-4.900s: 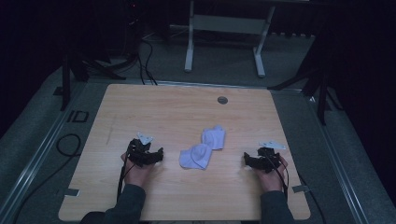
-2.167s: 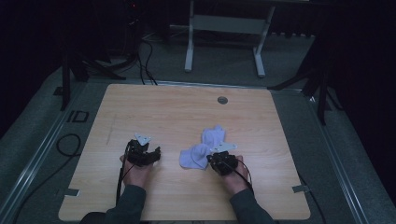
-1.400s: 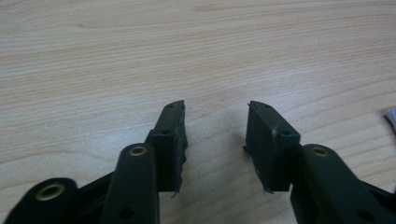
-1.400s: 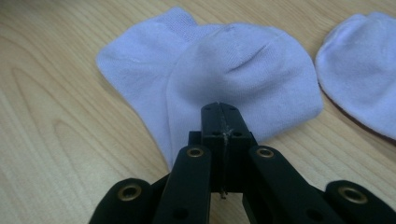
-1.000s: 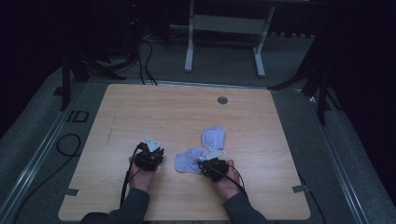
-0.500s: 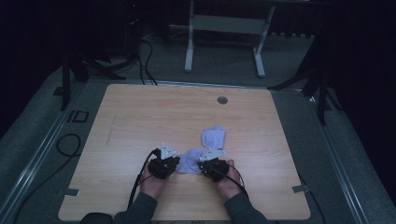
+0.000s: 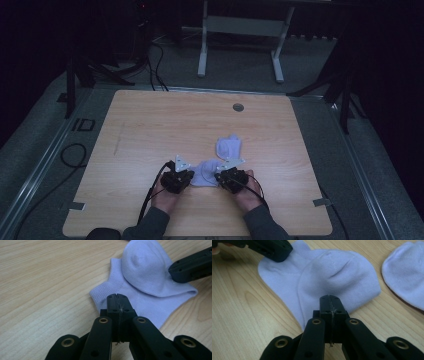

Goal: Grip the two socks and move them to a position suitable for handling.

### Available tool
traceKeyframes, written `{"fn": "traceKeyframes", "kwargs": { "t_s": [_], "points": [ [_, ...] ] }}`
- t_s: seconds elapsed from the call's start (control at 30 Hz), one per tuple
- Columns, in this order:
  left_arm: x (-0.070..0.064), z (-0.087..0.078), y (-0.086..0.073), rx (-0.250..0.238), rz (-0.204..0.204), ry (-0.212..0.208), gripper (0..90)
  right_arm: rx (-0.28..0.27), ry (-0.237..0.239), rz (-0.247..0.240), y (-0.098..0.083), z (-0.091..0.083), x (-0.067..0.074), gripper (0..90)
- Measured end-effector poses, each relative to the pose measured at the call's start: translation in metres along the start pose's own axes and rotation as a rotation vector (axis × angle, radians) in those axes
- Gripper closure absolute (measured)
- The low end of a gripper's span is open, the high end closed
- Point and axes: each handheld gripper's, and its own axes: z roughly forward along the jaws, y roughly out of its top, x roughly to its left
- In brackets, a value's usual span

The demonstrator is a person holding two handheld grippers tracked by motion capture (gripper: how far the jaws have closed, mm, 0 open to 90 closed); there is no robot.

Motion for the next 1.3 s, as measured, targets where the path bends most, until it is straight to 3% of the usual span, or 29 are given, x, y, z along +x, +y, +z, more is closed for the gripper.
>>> {"fn": "traceKeyframes", "kwargs": {
  "t_s": [0.23,0.47,0.77,0.87,1.0,1.07,1.17,1.2,1.3],
  "points": [
    [-0.003,0.000,-0.001,-0.001,0.005,-0.006,89.5,0.011,-0.019,0.000,0.003,-0.003,0.001,89.1],
    [-0.002,0.000,-0.002,-0.009,-0.006,-0.006,89.5,-0.052,0.001,-0.016,0.025,-0.015,0.006,88.5],
    [-0.003,0.000,-0.002,-0.013,-0.008,-0.005,89.5,-0.010,0.021,-0.067,0.045,0.007,0.018,81.0],
    [-0.002,0.000,-0.002,-0.010,-0.008,-0.007,89.5,0.026,0.046,-0.051,0.043,0.022,0.016,77.8],
    [-0.002,0.000,-0.002,-0.010,-0.010,-0.011,89.5,0.047,0.068,-0.034,0.040,0.028,0.014,75.6],
    [-0.002,0.000,-0.002,-0.010,-0.008,-0.008,89.5,0.035,0.091,0.000,0.039,0.029,0.011,73.2],
    [-0.003,0.000,-0.002,-0.012,-0.007,-0.006,89.5,0.039,0.095,0.005,0.039,0.029,0.011,74.6],
    [-0.003,0.000,-0.002,-0.013,-0.008,-0.005,89.5,0.042,0.074,0.006,0.040,0.030,0.010,82.1],
    [-0.003,0.000,-0.002,-0.014,-0.006,-0.003,89.5,0.043,0.064,0.011,0.040,0.029,0.010,86.3]
  ]
}}
